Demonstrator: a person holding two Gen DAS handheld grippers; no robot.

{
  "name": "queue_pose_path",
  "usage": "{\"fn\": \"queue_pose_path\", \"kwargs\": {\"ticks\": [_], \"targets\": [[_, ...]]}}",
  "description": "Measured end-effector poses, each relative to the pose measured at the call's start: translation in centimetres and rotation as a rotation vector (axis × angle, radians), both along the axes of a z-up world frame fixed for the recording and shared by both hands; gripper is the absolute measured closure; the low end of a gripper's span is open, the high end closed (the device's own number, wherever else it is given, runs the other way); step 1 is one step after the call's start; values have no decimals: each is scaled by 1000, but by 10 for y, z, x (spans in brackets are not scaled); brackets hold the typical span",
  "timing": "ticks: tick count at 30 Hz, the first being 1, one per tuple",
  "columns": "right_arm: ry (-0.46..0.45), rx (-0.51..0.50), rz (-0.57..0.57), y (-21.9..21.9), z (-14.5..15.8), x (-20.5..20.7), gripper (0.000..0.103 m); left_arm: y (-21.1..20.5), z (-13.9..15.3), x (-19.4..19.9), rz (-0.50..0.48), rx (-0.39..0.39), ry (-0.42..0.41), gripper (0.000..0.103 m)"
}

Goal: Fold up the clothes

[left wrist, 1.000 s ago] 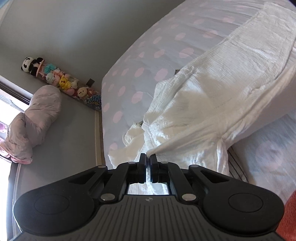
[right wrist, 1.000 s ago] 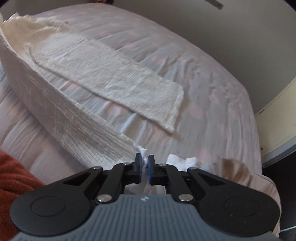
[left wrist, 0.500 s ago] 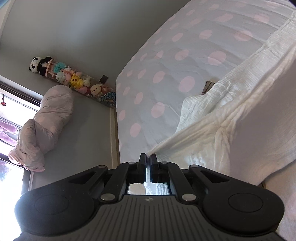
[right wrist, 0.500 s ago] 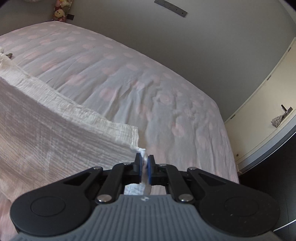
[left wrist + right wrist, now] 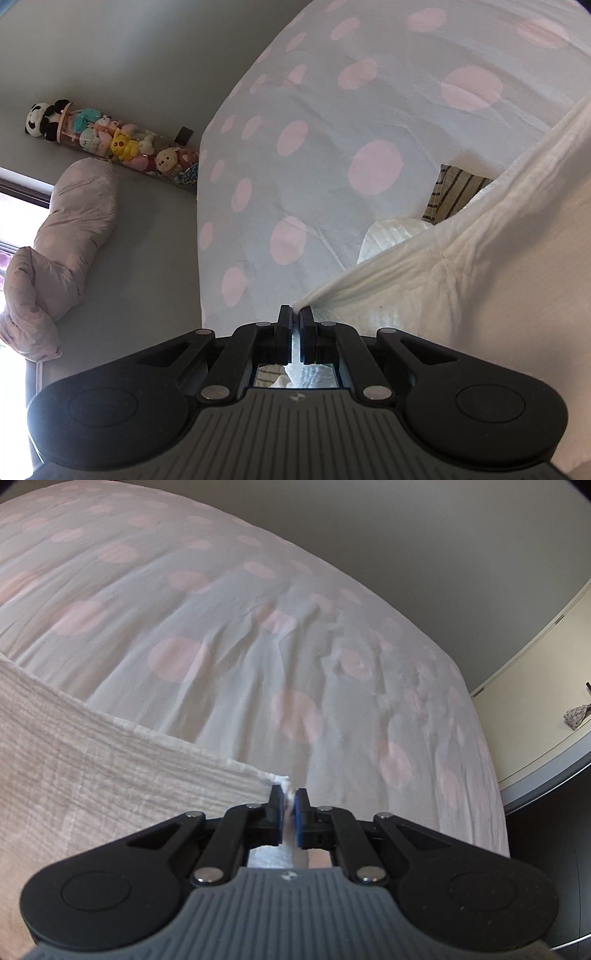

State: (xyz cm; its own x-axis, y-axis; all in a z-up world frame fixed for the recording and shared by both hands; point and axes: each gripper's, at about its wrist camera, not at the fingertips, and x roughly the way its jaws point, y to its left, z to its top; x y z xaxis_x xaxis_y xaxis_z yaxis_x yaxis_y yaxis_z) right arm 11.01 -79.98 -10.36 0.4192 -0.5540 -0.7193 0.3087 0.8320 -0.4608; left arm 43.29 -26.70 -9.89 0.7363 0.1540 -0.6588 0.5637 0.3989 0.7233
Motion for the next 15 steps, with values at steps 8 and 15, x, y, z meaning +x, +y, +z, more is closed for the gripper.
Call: {"fn": "queue_pose_path", "kwargs": {"ticks": [8, 15], "targets": [[60, 34, -15, -6, -49, 23, 96, -1, -24, 25, 16, -76, 51, 96], [18, 45, -68, -10, -40, 16, 80, 23, 16, 31, 112, -272, -10, 82]]}}
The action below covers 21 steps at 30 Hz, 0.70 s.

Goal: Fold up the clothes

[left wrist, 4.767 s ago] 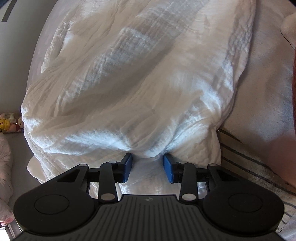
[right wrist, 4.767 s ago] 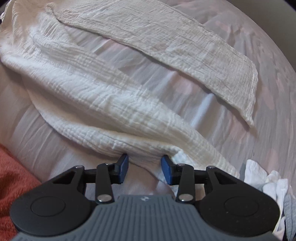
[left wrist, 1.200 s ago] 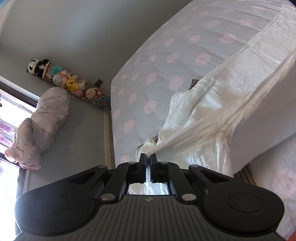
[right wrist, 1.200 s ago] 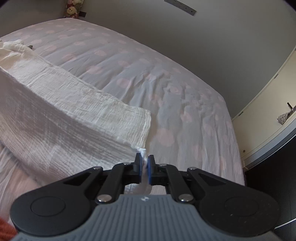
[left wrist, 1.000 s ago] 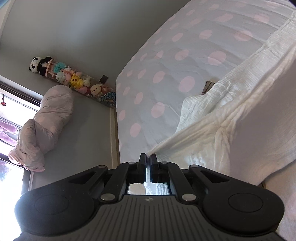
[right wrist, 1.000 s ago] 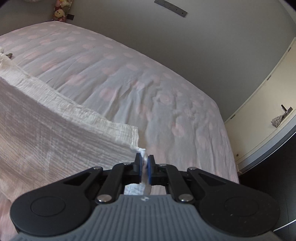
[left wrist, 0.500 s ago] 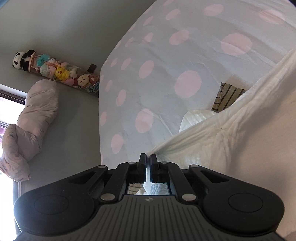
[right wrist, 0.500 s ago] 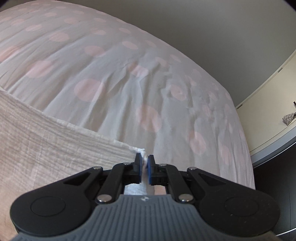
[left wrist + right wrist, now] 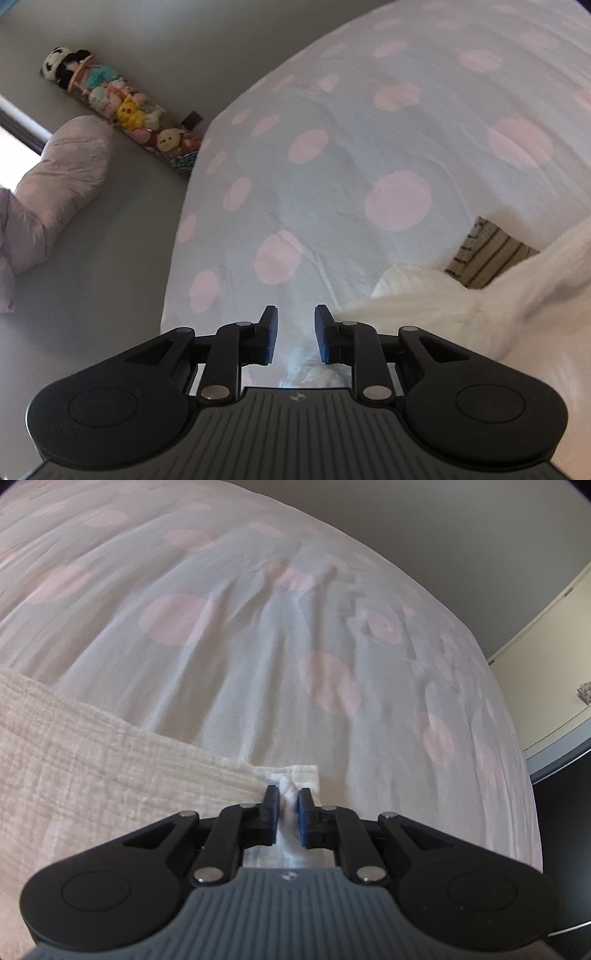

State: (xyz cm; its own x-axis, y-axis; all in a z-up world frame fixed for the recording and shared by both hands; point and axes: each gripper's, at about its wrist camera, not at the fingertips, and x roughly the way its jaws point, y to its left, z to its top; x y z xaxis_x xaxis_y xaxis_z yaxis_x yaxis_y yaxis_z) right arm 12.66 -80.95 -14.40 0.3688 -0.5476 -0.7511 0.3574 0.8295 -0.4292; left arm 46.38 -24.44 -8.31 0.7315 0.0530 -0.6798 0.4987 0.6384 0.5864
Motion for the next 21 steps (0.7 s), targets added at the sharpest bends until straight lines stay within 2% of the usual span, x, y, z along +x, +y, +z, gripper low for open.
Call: {"fn": "queue_pose_path", "kwargs": {"ticks": [2, 4, 8, 12, 16, 19, 21], "targets": [[-24, -1, -24, 1, 10, -10, 75, 12, 21, -2, 38, -51, -23, 81], [-52, 1, -48, 3, 21, -21, 74, 27, 40, -7, 78, -104, -30, 81], [-109, 51, -69, 20, 36, -52, 70, 61, 71, -29, 149, -218, 10, 79], [-122, 120, -75, 45, 36, -84, 68, 92, 86, -64, 193, -304, 43, 73], [-156, 226, -138, 55, 31, -118, 67, 105, 87, -101, 193, -304, 71, 69], [-202, 330, -223, 46, 28, -143, 61, 101, 79, -129, 184, -277, 93, 66], [-230, 382, -279, 37, 27, -157, 60, 97, 74, -145, 182, -270, 109, 65]]}}
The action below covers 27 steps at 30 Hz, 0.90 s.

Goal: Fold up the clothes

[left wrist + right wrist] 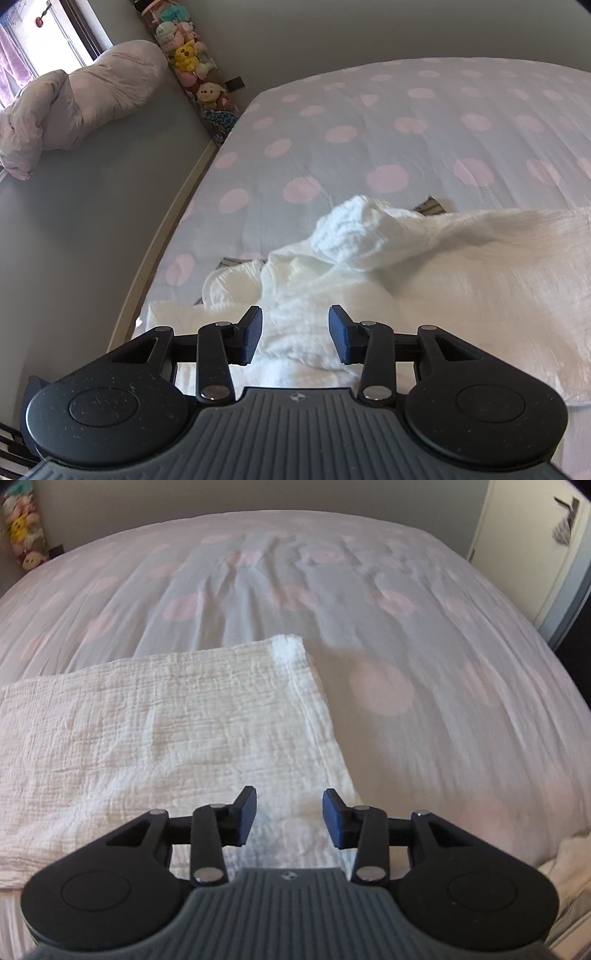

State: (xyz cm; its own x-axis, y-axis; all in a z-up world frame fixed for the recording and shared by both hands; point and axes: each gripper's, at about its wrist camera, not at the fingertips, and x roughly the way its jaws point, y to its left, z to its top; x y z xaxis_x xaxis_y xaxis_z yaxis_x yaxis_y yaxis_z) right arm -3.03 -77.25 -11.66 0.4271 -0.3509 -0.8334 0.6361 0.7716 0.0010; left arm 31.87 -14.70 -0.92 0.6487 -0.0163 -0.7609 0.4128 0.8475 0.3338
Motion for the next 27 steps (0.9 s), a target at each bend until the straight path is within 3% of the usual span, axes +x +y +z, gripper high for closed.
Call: {"fn": "queue_pose_path", "kwargs": {"ticks": [5, 11, 20, 23, 25, 27], "targets": [[-42, 106, -94, -22, -6, -19, 56, -7, -32, -28, 27, -87, 69, 64], [-41, 110, -126, -43, -23, -20, 50, -14, -65, -52, 29, -115, 108, 64], [-84, 143, -153, -51, -43, -7, 51, -18, -99, -66, 90, -114, 80, 62], [-78, 124, -147, -44, -46, 1, 58, -17, -106, -70, 139, -147, 34, 62], [-69, 111, -136, -37, -45, 6, 69, -13, -111, -75, 169, -183, 4, 62], [-64, 117, -115, -32, -42, 11, 90, -7, -120, -82, 191, -217, -14, 62]]}}
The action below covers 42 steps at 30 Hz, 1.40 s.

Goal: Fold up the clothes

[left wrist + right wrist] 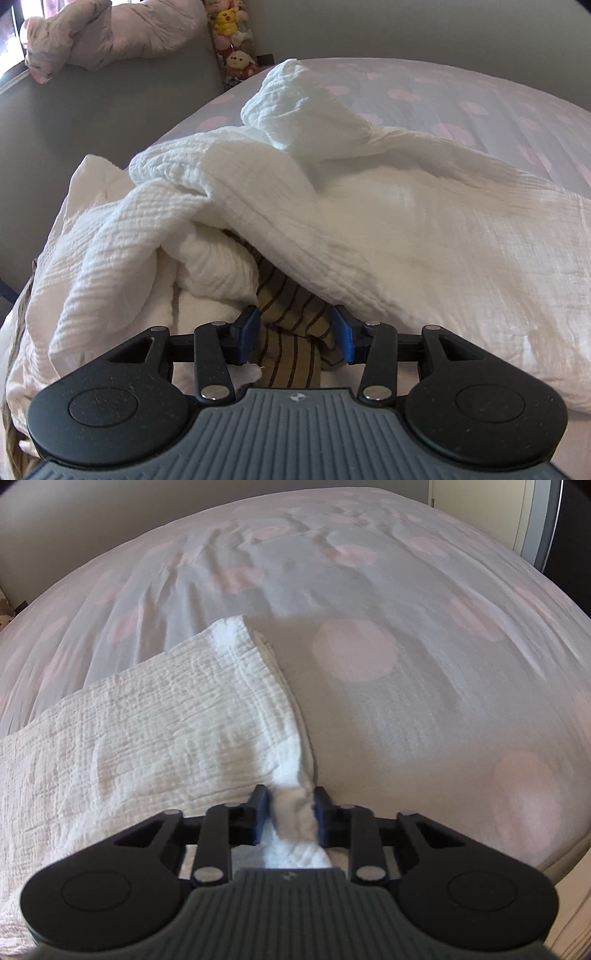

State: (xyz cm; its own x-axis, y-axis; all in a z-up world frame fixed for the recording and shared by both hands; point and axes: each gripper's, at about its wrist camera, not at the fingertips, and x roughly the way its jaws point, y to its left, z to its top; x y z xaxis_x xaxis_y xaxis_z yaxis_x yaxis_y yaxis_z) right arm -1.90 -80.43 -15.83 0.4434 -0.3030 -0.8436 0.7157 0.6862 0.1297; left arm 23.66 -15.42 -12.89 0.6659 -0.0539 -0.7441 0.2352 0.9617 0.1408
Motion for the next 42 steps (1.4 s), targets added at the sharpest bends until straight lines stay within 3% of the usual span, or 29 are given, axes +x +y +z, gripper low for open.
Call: {"fn": "queue_pose_path", "kwargs": {"ticks": [6, 13, 23, 28, 35, 42], "targets": [[33, 10, 20, 14, 31, 20, 93, 10, -14, -6, -19, 0, 2, 62], [4, 17, 77, 58, 117, 60, 93, 8, -17, -5, -67, 30, -18, 62], [-172, 45, 246, 174, 249, 154, 93, 23, -9, -4, -77, -67, -41, 62], [-223, 17, 378, 252, 291, 210, 94, 27, -5, -5, -77, -73, -57, 62], [-256, -15, 564, 372, 317, 289, 94, 25, -7, -2, -113, -37, -46, 62], [-232, -23, 709, 485, 306, 365, 94, 28, -13, 2, -134, -37, -27, 62]]}}
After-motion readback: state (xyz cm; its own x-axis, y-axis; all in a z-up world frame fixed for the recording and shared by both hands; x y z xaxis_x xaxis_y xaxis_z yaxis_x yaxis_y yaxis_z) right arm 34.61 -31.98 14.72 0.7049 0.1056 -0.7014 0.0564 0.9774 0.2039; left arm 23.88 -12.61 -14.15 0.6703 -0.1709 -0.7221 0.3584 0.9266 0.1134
